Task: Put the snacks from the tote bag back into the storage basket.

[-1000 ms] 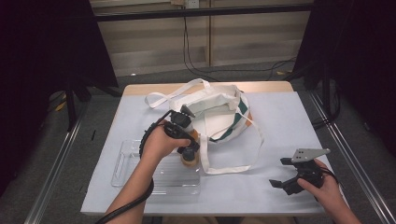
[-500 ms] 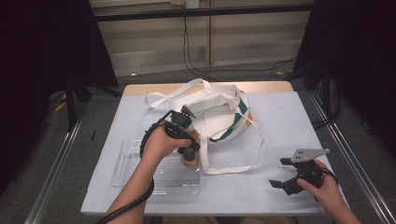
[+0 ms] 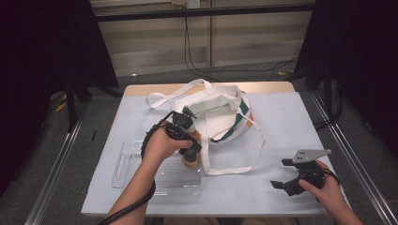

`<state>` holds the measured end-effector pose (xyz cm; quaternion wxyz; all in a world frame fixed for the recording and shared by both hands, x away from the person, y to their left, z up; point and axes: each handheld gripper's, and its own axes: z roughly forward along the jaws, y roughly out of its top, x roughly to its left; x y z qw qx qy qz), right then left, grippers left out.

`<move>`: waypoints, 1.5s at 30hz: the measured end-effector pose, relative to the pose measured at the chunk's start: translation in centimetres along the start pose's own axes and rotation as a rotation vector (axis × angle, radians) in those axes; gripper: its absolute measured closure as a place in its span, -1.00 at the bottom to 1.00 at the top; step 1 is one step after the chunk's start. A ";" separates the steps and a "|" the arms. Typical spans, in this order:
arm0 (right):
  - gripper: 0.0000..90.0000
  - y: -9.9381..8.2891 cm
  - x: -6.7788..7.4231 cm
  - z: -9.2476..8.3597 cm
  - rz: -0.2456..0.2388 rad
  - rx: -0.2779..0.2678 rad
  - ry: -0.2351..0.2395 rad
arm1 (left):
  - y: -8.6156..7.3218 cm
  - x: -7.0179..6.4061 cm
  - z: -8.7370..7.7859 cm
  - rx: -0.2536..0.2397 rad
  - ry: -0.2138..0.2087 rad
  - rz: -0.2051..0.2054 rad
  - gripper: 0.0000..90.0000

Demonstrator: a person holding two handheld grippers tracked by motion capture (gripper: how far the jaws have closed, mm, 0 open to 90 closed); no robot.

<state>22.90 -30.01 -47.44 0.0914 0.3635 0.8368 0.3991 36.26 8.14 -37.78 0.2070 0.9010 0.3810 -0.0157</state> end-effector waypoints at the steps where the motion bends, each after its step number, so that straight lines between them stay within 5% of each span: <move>1: -0.95 0.0 0.0 0.0 -0.003 -0.001 -0.001 | -0.1 0.0 0.1 -0.010 -0.001 -0.002 -0.30; 45: -0.95 0.1 0.2 0.2 -0.013 0.006 0.004 | -1.5 -0.6 0.4 -0.020 -0.004 0.048 -0.40</move>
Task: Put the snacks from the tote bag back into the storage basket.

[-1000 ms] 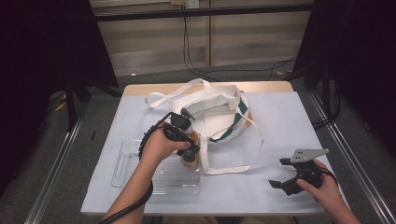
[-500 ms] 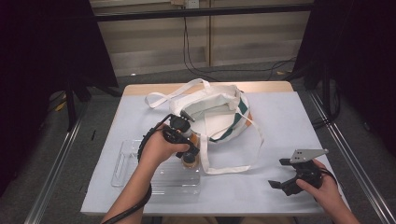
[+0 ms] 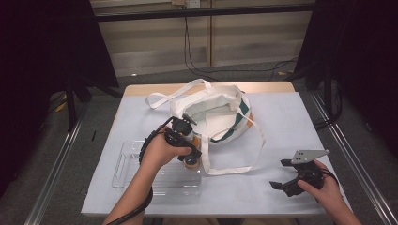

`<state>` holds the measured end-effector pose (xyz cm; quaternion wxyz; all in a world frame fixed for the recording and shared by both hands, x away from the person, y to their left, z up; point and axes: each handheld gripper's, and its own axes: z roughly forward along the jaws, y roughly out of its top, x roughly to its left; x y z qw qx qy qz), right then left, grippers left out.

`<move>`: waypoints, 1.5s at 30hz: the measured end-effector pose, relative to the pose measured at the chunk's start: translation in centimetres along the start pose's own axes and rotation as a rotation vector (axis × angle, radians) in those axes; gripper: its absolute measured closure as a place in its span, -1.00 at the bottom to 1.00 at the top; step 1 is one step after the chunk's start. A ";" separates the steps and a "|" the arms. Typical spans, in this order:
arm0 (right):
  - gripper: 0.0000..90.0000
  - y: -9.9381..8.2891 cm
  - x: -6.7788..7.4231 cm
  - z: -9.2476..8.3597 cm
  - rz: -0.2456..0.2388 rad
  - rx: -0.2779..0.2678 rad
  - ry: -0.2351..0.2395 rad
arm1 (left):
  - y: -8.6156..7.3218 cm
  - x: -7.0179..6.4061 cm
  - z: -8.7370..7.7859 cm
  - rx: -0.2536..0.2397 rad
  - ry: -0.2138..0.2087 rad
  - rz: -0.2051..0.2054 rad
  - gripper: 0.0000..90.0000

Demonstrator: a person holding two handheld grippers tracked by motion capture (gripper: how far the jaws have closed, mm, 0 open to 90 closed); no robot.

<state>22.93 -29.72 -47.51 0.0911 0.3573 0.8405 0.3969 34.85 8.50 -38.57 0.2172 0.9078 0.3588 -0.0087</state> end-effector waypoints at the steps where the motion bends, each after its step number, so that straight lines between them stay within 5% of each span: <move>1: -0.95 0.0 0.0 0.0 0.001 0.000 0.000 | 0.0 0.1 -0.1 0.002 -0.002 -0.002 -0.41; 20: -0.95 0.0 0.0 0.0 0.001 0.000 0.000 | -1.3 0.8 -0.2 -0.033 0.002 -0.037 -0.69; 45: -0.95 0.0 0.1 0.0 0.004 0.005 0.001 | -3.0 1.0 -0.9 -0.049 0.008 -0.049 -0.74</move>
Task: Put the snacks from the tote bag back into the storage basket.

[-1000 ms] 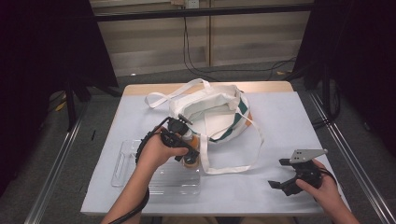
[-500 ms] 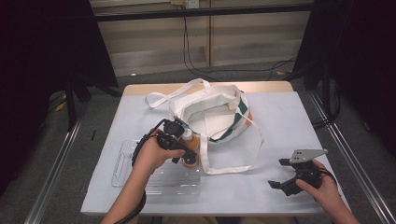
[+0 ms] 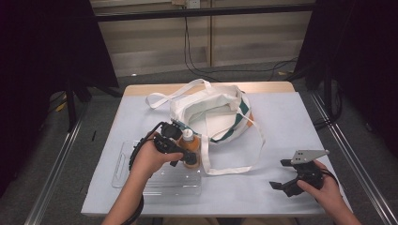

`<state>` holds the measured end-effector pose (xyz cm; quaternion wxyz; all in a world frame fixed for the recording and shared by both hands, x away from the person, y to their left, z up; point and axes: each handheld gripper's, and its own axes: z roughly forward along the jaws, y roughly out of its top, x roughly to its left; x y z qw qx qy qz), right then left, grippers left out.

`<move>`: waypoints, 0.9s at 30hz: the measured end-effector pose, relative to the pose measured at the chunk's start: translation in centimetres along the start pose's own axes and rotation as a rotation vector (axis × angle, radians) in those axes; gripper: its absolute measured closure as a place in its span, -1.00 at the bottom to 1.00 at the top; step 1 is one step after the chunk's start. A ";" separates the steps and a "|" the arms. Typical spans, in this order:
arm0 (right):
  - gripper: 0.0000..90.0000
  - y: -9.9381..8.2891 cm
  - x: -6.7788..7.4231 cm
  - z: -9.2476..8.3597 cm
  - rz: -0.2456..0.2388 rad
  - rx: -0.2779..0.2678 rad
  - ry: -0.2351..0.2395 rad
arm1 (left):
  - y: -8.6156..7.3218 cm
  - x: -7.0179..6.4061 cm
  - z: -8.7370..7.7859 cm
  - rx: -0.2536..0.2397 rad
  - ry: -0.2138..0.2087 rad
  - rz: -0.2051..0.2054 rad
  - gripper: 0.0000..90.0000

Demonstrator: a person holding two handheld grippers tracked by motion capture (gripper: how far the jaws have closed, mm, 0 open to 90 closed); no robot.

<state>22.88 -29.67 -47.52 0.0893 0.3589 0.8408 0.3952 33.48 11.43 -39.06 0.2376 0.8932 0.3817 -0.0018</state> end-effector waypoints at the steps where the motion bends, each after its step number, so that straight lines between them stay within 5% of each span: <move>1: -0.95 0.0 0.0 0.0 -0.005 -0.002 -0.002 | -0.1 0.0 0.0 -0.003 -0.005 -0.006 -0.74; 15: -0.95 0.0 -0.1 0.0 -0.003 0.002 -0.006 | -0.9 0.2 -0.2 -0.009 0.000 0.000 -0.75; 17: -0.95 0.0 -0.1 0.0 -0.003 -0.002 -0.006 | -1.2 0.0 0.0 -0.037 0.000 -0.038 -0.75; 18: -0.95 0.0 -0.1 0.0 -0.006 -0.006 -0.005 | -1.2 0.3 -0.1 -0.016 0.004 -0.003 -0.75; 27: -0.95 0.0 -0.2 -0.2 0.002 -0.009 -0.011 | -2.1 0.7 -0.3 -0.035 -0.010 -0.019 -0.75</move>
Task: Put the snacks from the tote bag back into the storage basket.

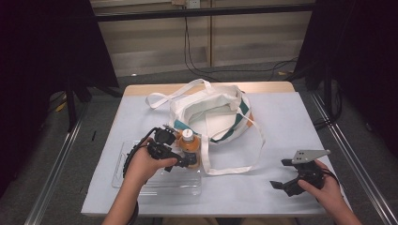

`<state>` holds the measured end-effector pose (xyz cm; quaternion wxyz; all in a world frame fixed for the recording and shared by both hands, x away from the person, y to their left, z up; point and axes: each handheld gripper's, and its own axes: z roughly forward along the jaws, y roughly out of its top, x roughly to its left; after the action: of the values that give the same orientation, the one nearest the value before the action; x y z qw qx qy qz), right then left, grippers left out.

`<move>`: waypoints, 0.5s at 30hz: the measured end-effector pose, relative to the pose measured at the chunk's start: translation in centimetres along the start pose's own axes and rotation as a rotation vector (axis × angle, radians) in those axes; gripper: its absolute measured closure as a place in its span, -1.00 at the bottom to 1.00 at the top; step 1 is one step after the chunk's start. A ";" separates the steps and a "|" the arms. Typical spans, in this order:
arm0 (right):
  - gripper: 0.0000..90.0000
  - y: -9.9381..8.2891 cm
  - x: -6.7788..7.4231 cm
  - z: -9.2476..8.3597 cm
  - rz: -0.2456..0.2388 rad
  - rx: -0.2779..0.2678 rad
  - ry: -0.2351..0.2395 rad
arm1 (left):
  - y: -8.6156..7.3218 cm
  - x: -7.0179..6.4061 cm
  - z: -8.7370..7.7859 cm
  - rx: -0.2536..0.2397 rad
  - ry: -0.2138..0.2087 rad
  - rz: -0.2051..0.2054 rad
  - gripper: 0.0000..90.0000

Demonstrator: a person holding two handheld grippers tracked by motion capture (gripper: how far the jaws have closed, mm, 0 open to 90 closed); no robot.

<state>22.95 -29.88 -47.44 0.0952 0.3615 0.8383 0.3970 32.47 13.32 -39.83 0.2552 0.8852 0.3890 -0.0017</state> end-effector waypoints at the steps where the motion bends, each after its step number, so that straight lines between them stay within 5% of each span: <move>1: -0.95 0.0 0.0 0.0 -0.002 -0.001 -0.001 | 0.0 0.0 -0.1 0.003 -0.003 0.003 -0.75; 3: -0.95 0.0 0.0 0.1 0.000 0.001 0.000 | -0.2 -0.1 0.0 -0.020 -0.005 -0.020 -0.75; 6: -0.95 -0.1 0.0 0.2 0.000 0.007 0.002 | -0.4 0.3 -0.2 0.000 -0.005 0.008 -0.75; 9: -0.95 -0.1 0.0 0.1 0.001 0.007 -0.002 | -0.7 0.2 -0.1 -0.033 -0.008 -0.027 -0.75; 10: -0.95 -0.1 -0.1 0.1 0.001 0.004 -0.001 | -0.7 0.5 -0.3 -0.009 -0.011 0.000 -0.75; 14: -0.95 -0.2 -0.2 0.1 0.004 0.007 -0.006 | -1.1 0.8 -0.3 -0.014 -0.018 -0.004 -0.76; 15: -0.95 -0.2 -0.2 0.1 0.002 0.008 -0.006 | -1.2 0.7 -0.2 -0.036 -0.018 -0.033 -0.76</move>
<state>23.00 -30.02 -47.66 0.0959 0.3641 0.8392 0.3925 32.09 14.54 -40.32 0.2744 0.8738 0.4015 -0.0068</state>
